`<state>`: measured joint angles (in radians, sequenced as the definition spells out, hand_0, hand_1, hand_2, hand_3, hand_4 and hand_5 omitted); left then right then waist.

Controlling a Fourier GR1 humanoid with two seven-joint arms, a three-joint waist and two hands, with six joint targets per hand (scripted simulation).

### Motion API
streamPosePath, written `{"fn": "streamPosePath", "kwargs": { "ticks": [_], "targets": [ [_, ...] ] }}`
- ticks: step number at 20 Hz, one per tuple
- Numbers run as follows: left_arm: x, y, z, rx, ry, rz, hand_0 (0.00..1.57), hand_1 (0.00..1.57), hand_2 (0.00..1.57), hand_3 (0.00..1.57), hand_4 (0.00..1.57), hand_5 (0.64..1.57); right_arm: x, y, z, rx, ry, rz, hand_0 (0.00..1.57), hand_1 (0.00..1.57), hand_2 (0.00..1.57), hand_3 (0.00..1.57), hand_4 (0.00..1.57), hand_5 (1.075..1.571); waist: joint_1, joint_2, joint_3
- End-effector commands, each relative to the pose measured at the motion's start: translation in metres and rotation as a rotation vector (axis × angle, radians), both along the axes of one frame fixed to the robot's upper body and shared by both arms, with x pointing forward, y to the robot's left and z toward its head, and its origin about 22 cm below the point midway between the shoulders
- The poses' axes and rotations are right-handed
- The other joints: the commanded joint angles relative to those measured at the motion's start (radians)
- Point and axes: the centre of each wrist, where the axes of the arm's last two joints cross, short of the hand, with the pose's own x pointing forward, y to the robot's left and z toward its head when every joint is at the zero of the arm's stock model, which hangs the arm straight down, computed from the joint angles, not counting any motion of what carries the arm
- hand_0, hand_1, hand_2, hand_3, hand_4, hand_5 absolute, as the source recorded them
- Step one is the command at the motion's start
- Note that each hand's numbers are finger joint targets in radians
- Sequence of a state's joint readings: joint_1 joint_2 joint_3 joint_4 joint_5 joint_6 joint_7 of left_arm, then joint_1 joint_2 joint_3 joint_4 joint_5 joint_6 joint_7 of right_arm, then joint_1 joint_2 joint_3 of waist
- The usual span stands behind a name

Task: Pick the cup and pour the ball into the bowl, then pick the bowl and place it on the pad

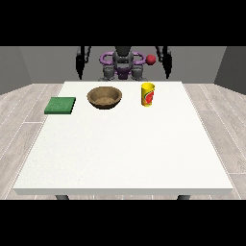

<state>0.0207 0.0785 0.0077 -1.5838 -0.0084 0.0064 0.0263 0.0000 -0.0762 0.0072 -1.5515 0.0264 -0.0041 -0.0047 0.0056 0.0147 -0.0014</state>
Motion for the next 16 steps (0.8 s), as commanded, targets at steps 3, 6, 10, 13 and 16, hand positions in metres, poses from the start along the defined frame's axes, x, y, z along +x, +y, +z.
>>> {"fn": "streamPosePath", "kwargs": {
  "ticks": [3, 6, 10, 13, 16],
  "targets": [
    [0.002, 0.007, 0.024, 0.028, -0.032, -0.005, 0.0, 0.0, 0.0, 0.0, 0.0, 1.562, 0.003, -0.004, 0.024, -0.017, -0.035, 0.006, 0.0, 0.0, 0.0, 0.0, 0.58, 1.57, 0.004, -0.207, 0.0028],
    [0.004, 0.009, 0.038, 0.043, -0.044, -0.013, 0.0, 0.0, 0.0, 0.0, 0.0, 1.562, 0.005, -0.005, 0.037, -0.017, -0.048, 0.013, 0.0, 0.0, 0.0, 0.0, 0.58, 1.57, 0.002, -0.29, 0.0038],
    [-0.031, -0.011, 0.029, -0.213, 0.145, -0.015, 0.0, 0.0, 0.0, 0.0, 0.0, 1.561, -0.033, -0.006, 0.024, 0.226, 0.206, -0.034, 0.0, 0.0, 0.0, 0.0, 0.52, 1.57, -0.013, -0.493, 0.0014],
    [-0.046, -0.021, 0.044, -0.209, 0.145, 0.0, 0.0, 0.0, 0.0, 0.0, 0.0, 1.553, -0.053, -0.008, 0.034, 0.219, 0.186, -0.063, 0.0, 0.0, 0.0, 0.0, 0.52, 1.57, -0.011, -0.472, 0.0016],
    [-0.05, -0.024, 0.075, -0.2, 0.057, 0.001, 0.0, 0.0, 0.0, 0.0, 0.0, 1.553, -0.066, -0.001, 0.048, 0.228, 0.108, -0.052, 0.0, 0.0, 0.0, 0.0, 0.52, 1.569, -0.011, -0.395, 0.0016]
  ]
}}
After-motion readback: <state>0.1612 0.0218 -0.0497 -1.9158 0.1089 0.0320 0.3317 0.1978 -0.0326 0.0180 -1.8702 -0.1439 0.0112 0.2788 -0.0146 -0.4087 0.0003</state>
